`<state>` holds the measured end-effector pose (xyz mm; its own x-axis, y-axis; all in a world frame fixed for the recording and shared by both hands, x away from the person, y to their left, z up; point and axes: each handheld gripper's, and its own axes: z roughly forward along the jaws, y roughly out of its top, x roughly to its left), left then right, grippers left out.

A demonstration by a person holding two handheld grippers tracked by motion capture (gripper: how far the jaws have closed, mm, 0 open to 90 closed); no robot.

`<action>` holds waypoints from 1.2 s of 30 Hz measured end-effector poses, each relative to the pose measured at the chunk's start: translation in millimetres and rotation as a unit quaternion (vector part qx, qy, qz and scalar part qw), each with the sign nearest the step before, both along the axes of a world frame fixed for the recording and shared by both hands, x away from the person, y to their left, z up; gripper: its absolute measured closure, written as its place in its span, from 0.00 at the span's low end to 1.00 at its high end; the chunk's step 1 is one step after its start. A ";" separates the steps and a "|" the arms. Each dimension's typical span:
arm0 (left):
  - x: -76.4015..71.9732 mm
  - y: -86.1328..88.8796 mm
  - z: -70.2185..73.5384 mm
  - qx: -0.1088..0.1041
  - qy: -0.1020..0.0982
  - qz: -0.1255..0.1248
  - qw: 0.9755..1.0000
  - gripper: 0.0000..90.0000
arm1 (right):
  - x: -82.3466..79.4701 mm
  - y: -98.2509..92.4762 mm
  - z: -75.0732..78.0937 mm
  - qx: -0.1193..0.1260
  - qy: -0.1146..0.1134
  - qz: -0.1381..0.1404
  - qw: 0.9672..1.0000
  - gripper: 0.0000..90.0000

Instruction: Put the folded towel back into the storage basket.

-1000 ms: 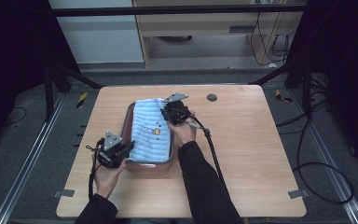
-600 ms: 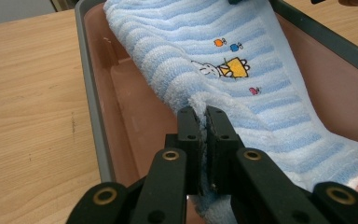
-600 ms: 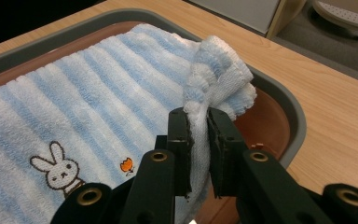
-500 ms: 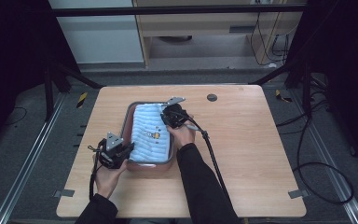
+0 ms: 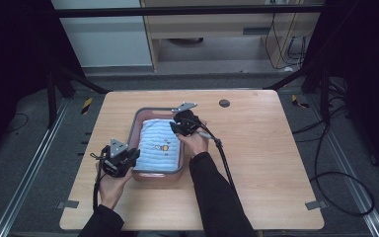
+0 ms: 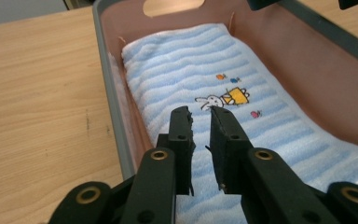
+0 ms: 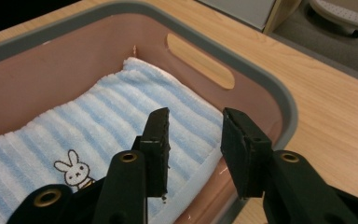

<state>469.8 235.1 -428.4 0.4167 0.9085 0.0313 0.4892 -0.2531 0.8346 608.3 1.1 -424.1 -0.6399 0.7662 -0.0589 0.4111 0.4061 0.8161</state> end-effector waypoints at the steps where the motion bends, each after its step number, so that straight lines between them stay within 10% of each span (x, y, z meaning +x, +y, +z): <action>1: -0.9 0.7 1.8 -0.002 -0.004 0.001 1.000 0.85 | -0.9 -1.8 2.3 0.000 -0.005 -0.001 1.000 0.67; 18: -14.9 10.9 24.7 -0.034 -0.033 -0.016 0.999 0.57 | -43.2 -70.6 37.7 0.061 -0.048 -0.029 0.997 0.33; 36: -20.3 37.0 24.5 -0.049 -0.043 -0.036 0.997 0.36 | -94.7 -184.9 24.5 0.087 -0.045 -0.094 0.991 0.28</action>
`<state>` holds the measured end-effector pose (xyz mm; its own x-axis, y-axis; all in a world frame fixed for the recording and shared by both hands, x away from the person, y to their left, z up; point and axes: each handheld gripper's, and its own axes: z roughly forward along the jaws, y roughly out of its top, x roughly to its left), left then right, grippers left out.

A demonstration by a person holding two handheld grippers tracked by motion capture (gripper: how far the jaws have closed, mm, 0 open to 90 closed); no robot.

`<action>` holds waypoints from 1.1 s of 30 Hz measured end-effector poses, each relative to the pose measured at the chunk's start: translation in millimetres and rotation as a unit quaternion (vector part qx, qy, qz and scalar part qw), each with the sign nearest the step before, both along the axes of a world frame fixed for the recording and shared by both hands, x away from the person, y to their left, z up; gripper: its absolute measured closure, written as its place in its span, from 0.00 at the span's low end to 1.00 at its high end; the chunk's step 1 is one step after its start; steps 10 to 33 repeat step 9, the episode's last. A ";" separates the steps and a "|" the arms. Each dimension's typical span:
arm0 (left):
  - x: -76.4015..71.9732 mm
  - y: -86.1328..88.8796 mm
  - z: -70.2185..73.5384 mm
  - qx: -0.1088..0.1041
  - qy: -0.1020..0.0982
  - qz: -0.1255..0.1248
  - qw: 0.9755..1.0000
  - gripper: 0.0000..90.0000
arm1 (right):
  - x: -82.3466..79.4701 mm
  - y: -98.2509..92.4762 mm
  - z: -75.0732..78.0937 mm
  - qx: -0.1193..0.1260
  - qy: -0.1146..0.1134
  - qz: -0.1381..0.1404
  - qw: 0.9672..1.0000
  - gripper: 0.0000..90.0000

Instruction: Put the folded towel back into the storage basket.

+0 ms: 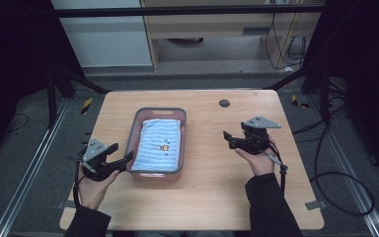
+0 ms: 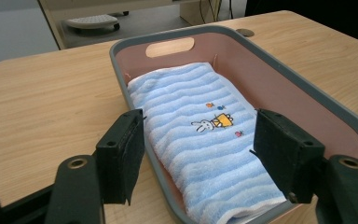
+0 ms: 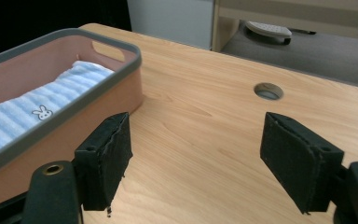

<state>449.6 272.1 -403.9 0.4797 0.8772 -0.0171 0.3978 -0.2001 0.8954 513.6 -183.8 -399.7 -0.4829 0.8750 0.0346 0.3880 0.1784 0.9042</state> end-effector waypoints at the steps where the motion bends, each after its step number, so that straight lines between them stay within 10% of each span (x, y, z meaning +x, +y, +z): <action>1: -0.1 1.0 -1.1 0.002 0.001 0.001 1.000 0.36 | -2.8 -5.6 -0.9 0.002 -0.001 -0.003 1.000 0.28; 9: -3.5 12.3 -6.6 0.005 0.002 0.007 1.000 0.34 | -19.2 -40.6 -14.5 0.018 0.004 -0.027 0.999 0.28; 33: -3.5 12.3 -6.6 0.005 0.002 0.007 1.000 0.34 | -19.2 -40.6 -14.5 0.018 0.004 -0.027 0.999 0.28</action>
